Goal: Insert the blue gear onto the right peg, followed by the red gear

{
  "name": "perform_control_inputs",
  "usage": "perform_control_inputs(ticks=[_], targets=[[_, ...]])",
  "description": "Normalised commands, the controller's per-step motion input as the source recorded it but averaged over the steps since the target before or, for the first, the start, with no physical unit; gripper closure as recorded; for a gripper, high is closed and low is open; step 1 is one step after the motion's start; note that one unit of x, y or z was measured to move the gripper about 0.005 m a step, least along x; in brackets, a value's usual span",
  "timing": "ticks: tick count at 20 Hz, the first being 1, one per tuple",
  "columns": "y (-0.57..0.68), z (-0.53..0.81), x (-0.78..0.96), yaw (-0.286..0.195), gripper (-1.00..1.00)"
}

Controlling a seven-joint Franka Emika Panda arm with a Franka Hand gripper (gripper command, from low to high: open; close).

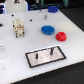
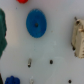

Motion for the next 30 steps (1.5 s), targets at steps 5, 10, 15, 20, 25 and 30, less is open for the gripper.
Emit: perform_control_inputs(ticks=[5, 10, 15, 20, 25, 30], targets=[[0.31, -0.50, -0.45, 0.000, -1.00], [0.21, -0.58, -0.33, 0.000, -1.00], [0.10, -0.62, -0.30, 0.000, -1.00], [0.01, -0.57, -0.25, 0.000, -1.00], [0.00, -0.52, -0.17, 0.000, -1.00], [-0.02, -0.48, -0.17, 0.000, -1.00]])
